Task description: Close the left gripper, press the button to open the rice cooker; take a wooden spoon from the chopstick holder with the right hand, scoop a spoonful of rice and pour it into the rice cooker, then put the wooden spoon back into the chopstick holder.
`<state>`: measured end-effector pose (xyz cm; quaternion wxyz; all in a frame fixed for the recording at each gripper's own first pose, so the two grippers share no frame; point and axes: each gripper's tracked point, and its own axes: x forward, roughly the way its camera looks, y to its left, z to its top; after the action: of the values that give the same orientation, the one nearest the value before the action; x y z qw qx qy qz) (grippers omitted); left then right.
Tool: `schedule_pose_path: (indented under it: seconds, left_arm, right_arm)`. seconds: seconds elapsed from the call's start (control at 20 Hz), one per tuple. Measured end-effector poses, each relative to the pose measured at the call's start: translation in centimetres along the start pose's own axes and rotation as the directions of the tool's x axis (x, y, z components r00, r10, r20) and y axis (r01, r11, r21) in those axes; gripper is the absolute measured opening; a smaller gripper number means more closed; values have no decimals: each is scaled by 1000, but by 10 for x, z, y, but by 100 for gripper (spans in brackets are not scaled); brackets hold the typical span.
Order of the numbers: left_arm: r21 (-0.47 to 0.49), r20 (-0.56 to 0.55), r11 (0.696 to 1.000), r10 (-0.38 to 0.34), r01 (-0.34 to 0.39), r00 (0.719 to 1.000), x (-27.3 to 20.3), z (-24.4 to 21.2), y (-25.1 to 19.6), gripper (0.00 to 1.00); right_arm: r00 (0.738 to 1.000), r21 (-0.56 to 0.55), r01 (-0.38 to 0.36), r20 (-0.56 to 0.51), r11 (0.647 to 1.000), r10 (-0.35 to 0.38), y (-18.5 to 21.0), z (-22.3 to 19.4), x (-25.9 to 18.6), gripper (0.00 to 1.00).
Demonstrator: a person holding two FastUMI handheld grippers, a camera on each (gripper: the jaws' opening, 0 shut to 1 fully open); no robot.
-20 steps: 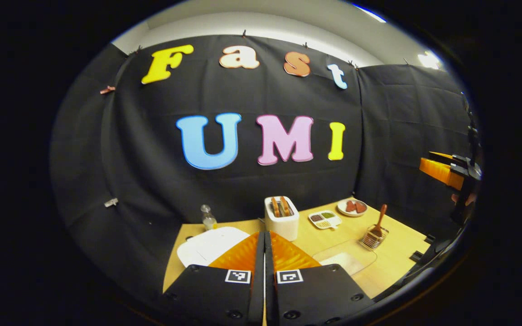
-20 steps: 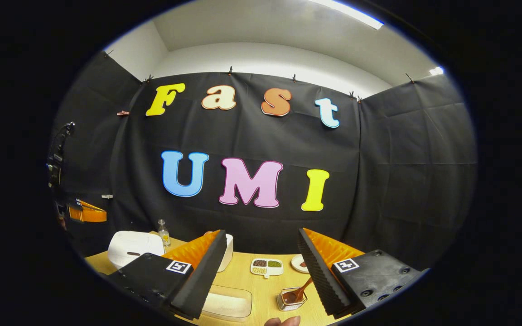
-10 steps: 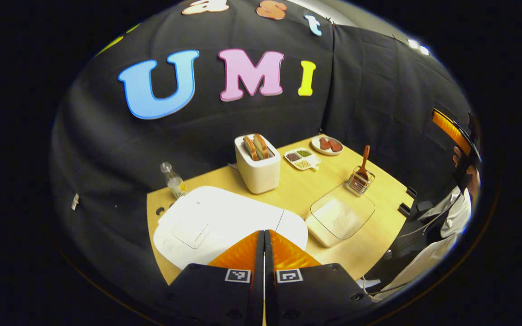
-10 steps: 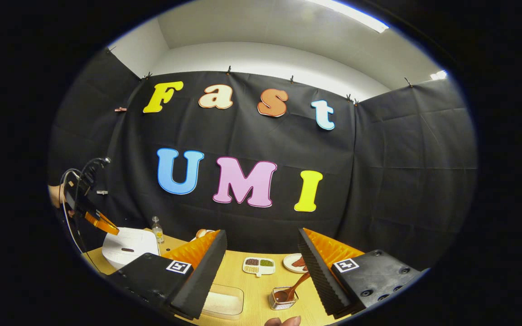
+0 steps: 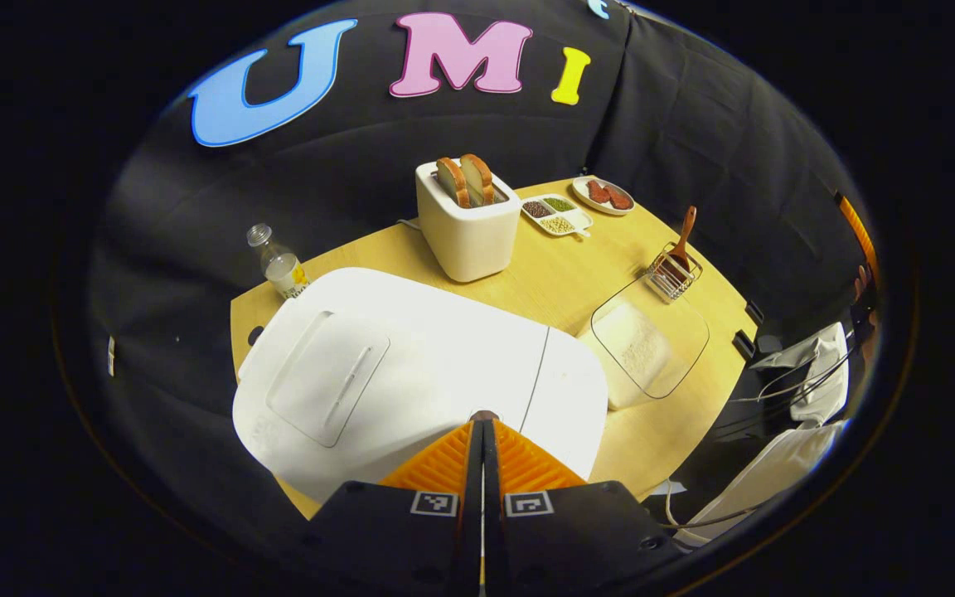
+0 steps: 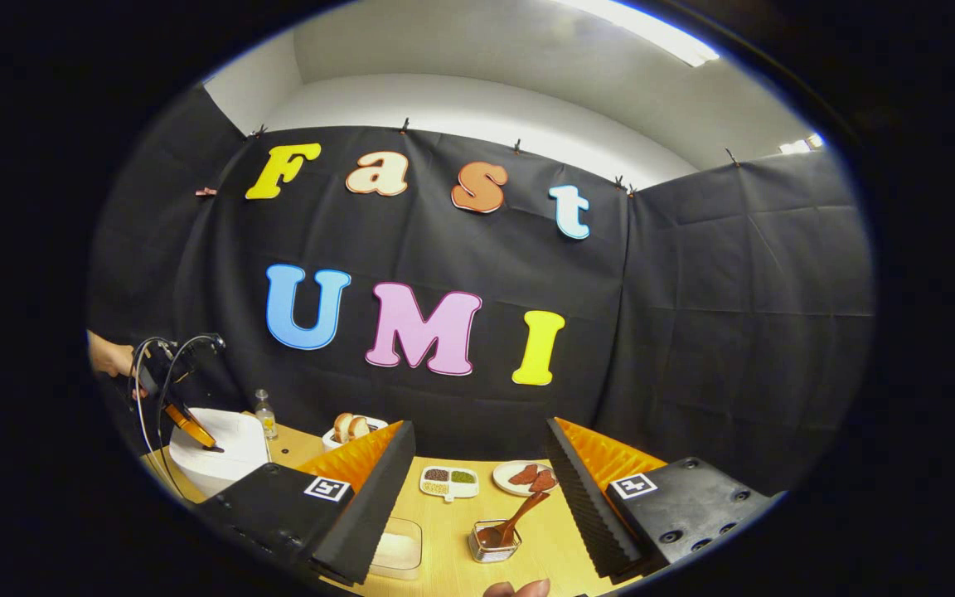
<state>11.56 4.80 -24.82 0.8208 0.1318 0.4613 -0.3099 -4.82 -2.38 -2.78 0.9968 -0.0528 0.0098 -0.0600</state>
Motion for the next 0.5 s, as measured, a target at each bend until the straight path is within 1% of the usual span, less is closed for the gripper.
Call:
schedule_pose_path:
  seconds: [0.05,0.15,0.2,0.35,0.4,0.5]
  left_arm:
    - [17,-12,1000,10,-10,1000,3,-1,2,7]
    - [56,-39,998,30,-28,999,8,-7,6,7]
    - [75,-32,997,30,-27,999,9,-3,5,7]
    - [101,-73,995,33,-26,997,14,-12,5,7]
    - [99,-76,995,37,-29,996,12,-14,7,7]
    - [97,-83,995,39,-30,996,12,-12,6,7]
  right_arm:
    - [1000,3,4,0,1000,-4,-1,0,-1,98]
    - [1000,1,13,-3,1000,-13,-6,-2,-2,98]
    - [1000,-1,19,-7,1000,-19,-8,-3,-2,98]
    - [999,9,38,-18,999,-37,-11,-6,0,98]
    - [999,14,35,-22,999,-35,-10,-7,0,96]
    - [999,9,35,-24,999,-35,-8,-8,-1,98]
